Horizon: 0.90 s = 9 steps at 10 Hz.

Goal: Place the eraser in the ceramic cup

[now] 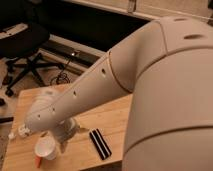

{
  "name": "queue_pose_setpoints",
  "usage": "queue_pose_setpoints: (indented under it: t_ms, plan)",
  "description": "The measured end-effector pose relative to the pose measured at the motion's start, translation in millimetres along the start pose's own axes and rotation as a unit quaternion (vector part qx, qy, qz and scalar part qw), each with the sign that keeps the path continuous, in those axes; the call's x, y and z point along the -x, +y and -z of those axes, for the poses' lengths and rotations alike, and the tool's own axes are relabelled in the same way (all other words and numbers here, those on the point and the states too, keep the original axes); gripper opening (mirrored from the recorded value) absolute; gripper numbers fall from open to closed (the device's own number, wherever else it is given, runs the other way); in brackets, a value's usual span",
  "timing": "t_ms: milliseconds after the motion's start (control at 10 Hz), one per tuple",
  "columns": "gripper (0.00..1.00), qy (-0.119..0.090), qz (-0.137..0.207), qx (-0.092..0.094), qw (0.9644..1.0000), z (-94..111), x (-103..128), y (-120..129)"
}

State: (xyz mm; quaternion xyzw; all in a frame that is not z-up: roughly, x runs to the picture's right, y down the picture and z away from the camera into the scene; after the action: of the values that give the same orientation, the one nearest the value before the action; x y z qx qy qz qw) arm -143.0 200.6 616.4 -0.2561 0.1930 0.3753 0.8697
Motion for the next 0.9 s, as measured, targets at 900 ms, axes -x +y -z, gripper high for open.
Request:
queue_pose_setpoints:
  t_ms: [900]
  plan:
    - [0.8, -0.218, -0.067, 0.076, 0.9706, -33.3, 92.0, -68.0]
